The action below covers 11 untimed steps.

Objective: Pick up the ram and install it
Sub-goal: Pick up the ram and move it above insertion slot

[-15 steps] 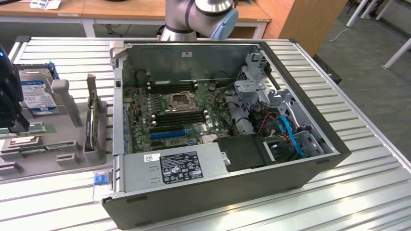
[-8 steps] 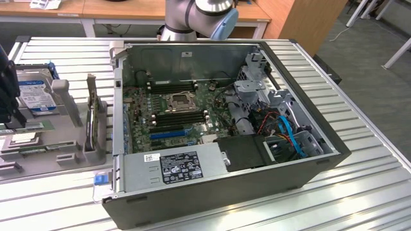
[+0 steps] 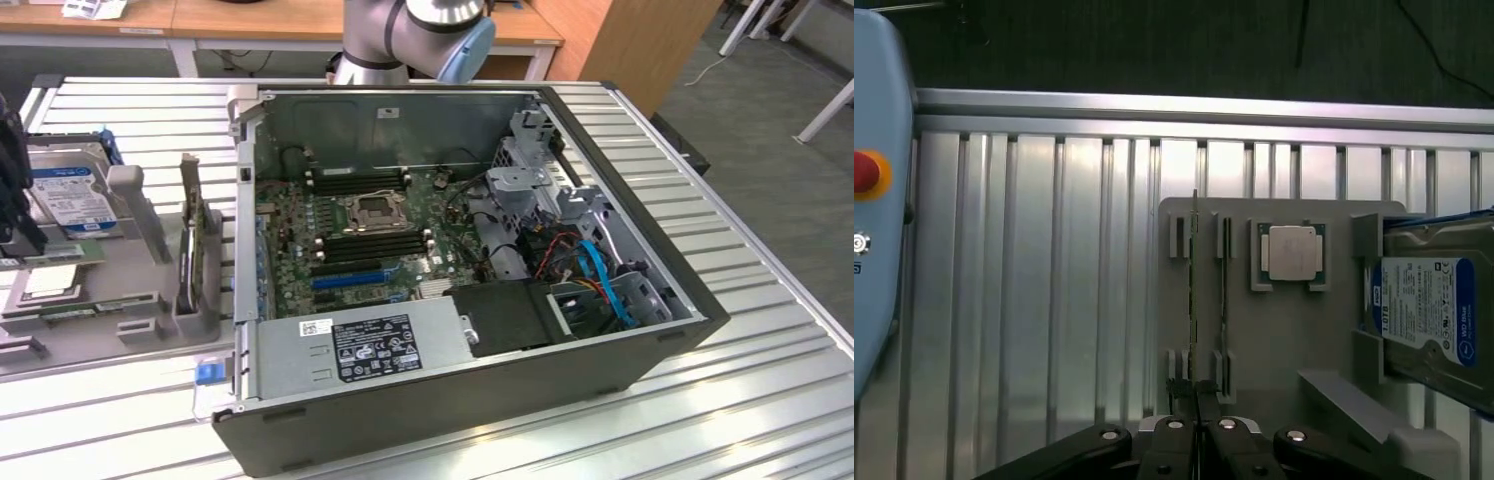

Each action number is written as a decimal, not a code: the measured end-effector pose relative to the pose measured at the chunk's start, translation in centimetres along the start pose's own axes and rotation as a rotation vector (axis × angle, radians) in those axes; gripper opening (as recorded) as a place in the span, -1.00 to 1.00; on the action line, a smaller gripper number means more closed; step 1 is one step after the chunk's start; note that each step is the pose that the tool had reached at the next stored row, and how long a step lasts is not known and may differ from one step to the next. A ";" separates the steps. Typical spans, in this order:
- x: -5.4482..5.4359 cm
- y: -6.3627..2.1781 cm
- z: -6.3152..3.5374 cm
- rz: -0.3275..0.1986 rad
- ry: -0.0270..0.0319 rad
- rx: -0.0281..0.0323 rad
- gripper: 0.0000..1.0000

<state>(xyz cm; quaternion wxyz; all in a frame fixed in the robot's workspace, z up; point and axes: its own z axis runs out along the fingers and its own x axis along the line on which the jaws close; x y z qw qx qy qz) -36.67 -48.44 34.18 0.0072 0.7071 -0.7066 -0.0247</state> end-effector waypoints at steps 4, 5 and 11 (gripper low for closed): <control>0.0 0.03 -0.78 0.000 0.0000 0.0001 -0.77; 0.0 0.04 -0.98 0.000 0.0000 0.0000 -0.77; -0.1 0.10 -2.35 0.000 0.0000 0.0001 -0.77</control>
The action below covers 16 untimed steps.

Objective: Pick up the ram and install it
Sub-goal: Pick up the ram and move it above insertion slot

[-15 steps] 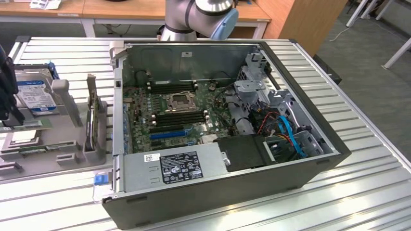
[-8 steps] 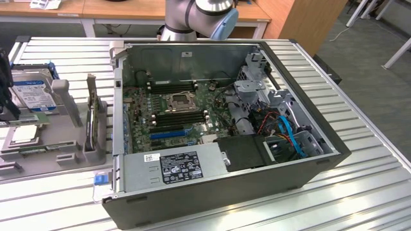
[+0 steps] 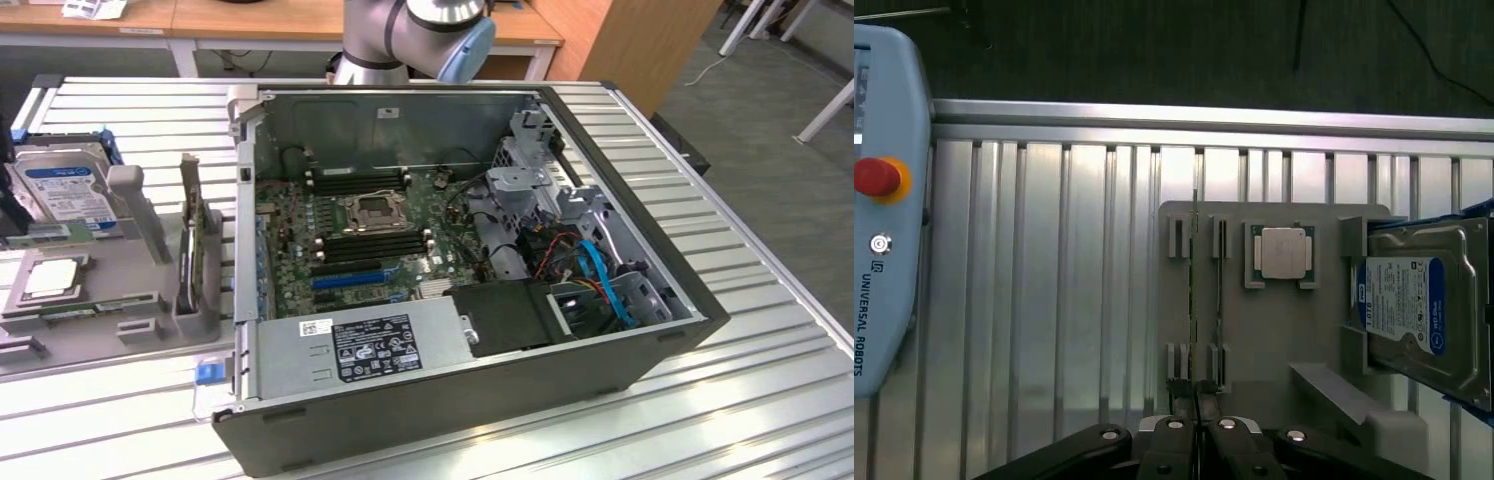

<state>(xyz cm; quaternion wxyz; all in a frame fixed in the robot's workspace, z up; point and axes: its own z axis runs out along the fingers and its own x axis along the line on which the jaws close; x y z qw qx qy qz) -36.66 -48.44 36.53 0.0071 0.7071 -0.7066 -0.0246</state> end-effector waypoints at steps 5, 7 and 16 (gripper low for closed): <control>0.0 0.05 -1.16 0.000 0.0001 -0.0001 -0.77; 0.0 0.07 -1.58 0.000 0.0000 0.0000 -0.77; -0.1 0.14 -3.29 0.000 0.0000 -0.0001 -0.77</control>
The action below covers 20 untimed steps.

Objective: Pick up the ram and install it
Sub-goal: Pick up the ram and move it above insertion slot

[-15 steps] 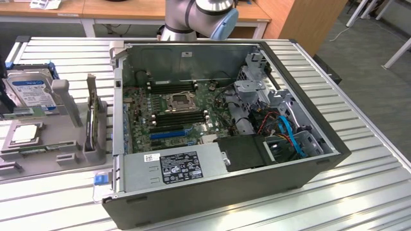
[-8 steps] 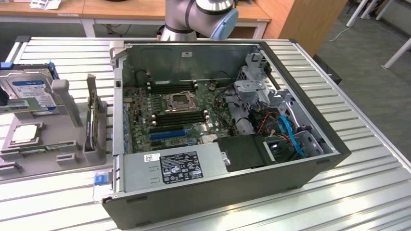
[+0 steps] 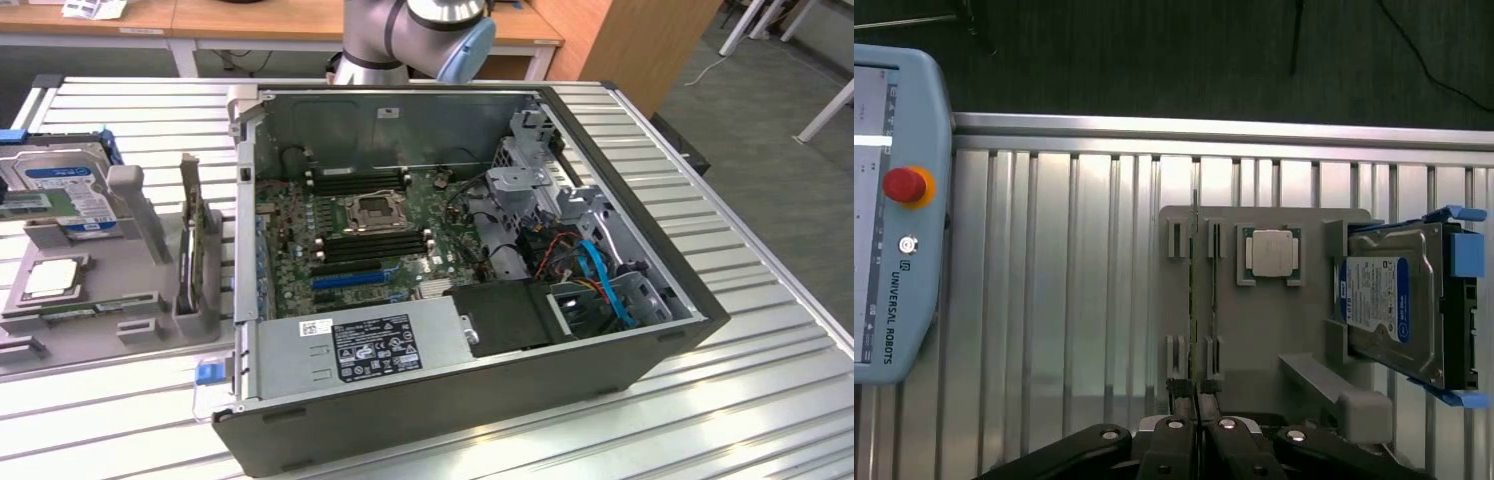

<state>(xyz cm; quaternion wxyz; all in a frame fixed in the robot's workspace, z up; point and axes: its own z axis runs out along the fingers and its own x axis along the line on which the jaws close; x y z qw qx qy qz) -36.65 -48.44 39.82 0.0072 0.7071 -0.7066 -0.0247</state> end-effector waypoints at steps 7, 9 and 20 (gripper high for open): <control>0.0 0.04 -0.84 0.000 -0.0001 0.0001 -0.77; 0.0 0.05 -1.07 0.000 0.0000 0.0000 -0.77; 0.0 0.09 -1.90 0.000 0.0000 0.0000 -0.77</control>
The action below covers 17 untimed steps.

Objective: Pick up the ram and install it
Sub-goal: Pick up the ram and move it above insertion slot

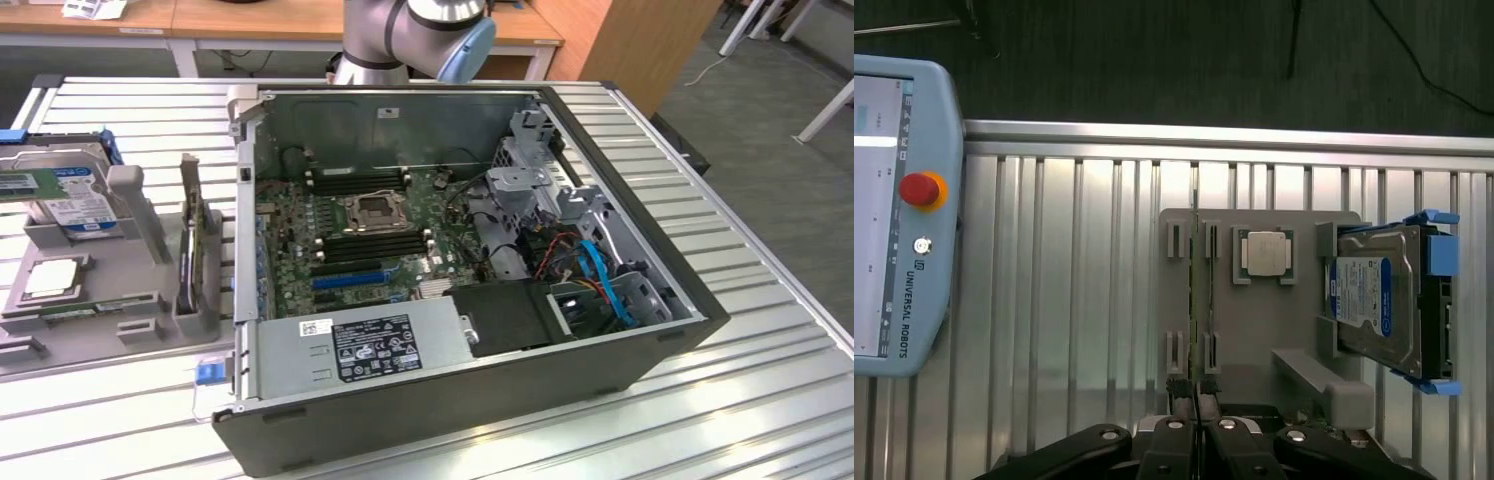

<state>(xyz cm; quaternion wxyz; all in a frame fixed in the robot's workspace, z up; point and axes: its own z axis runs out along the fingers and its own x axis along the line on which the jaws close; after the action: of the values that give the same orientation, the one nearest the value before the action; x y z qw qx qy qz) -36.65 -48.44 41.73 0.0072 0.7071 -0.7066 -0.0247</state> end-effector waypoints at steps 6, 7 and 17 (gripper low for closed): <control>0.0 -0.14 -0.02 0.000 0.0001 -0.0001 -0.77; 0.0 -0.19 -0.01 0.000 0.0000 0.0000 -0.77; 0.0 -1.27 -0.06 0.000 0.0000 -0.0020 -0.77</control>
<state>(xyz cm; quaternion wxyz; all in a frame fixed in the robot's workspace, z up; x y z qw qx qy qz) -35.39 -48.44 41.74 0.0079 0.7071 -0.7066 -0.0254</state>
